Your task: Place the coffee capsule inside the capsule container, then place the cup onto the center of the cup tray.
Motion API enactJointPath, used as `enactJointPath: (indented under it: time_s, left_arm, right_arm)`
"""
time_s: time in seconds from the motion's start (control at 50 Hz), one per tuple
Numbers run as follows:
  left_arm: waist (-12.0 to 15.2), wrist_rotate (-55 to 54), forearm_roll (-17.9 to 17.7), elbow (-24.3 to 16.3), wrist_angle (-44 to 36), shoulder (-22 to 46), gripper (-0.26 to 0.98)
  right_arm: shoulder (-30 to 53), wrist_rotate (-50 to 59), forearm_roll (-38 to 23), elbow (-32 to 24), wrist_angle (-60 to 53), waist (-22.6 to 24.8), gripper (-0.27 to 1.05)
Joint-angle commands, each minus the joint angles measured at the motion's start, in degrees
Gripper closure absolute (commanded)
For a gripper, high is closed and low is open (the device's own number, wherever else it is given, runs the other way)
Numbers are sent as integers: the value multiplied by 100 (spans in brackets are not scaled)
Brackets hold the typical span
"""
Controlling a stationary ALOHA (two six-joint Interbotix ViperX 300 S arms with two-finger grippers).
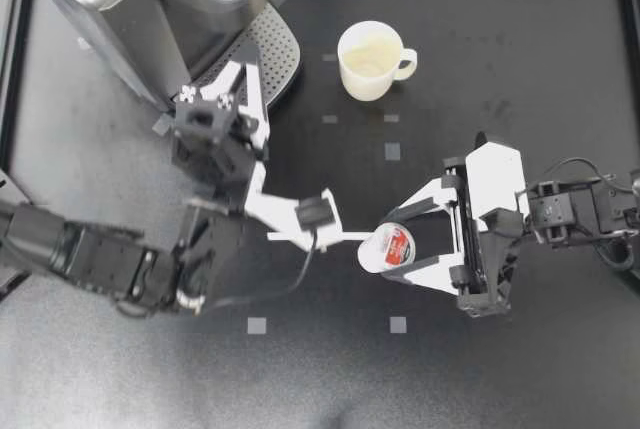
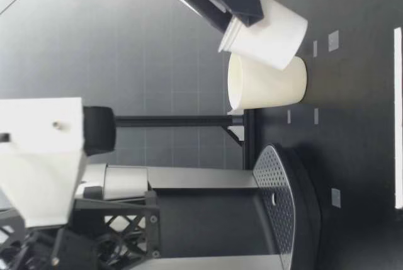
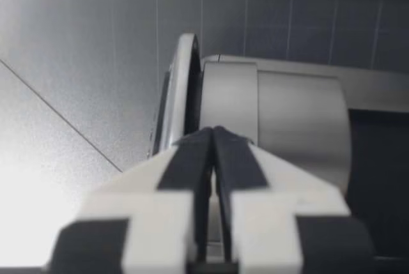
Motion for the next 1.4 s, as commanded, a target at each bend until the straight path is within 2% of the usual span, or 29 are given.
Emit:
enactJointPath:
  time_s: [0.0, 0.46, 0.66, 0.82, 1.0, 1.28, 1.38]
  left_arm:
    - [123, -26, 88, -18, -26, -237, 65]
    - [492, -18, 325, 290, -158, -615, 65]
    - [492, 9, 536, 308, -167, -826, 65]
    - [598, 9, 800, 290, -185, -993, 65]
    - [817, -18, 817, 264, -527, -1239, 65]
    - [949, -35, 905, 176, -738, -1661, 65]
    - [1072, -158, 905, 185, -835, -1775, 65]
  right_arm:
    - [-53, 9, 0, -62, -62, -35, 20]
    - [-53, 0, -9, -62, -62, -35, 20]
    - [-53, 0, 0, -70, -62, -35, 20]
    - [-53, 9, -9, -79, -70, -35, 20]
    - [-79, 26, 0, -79, -62, -35, 20]
    - [-70, 44, 0, -88, -70, -35, 20]
    - [-97, 44, 0, -105, -79, -35, 20]
